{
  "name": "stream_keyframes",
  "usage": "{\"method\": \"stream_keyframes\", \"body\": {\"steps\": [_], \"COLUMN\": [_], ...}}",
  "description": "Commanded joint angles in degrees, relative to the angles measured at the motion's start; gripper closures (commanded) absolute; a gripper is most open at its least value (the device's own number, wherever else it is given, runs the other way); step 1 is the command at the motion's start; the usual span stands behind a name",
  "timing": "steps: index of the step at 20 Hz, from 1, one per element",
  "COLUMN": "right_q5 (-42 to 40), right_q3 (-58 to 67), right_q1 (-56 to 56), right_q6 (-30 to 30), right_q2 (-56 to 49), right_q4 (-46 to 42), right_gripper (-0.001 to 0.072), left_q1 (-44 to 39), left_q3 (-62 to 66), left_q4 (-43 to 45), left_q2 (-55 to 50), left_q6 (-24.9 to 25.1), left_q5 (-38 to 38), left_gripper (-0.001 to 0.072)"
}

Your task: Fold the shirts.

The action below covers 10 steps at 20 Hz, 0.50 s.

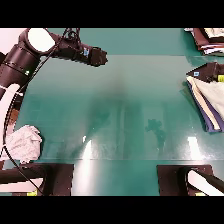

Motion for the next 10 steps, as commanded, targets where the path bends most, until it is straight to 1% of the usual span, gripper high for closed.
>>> {"method": "stream_keyframes", "body": {"steps": [1,10], "right_q5": [0.09,0.37], "right_q3": [-0.02,-0.02], "right_q1": [0.02,0.02], "right_q6": [0.02,0.02], "right_q2": [0.04,0.04], "right_q4": [0.02,0.04], "right_gripper": [0.0699,0.0699], "left_q1": [-0.02,-0.02], "left_q3": [0.02,0.02], "left_q4": [0.02,0.02], "left_q2": [0.02,0.02], "left_q6": [0.02,0.02], "left_q5": [0.92,0.94], "left_gripper": [0.0686,0.0685]}}
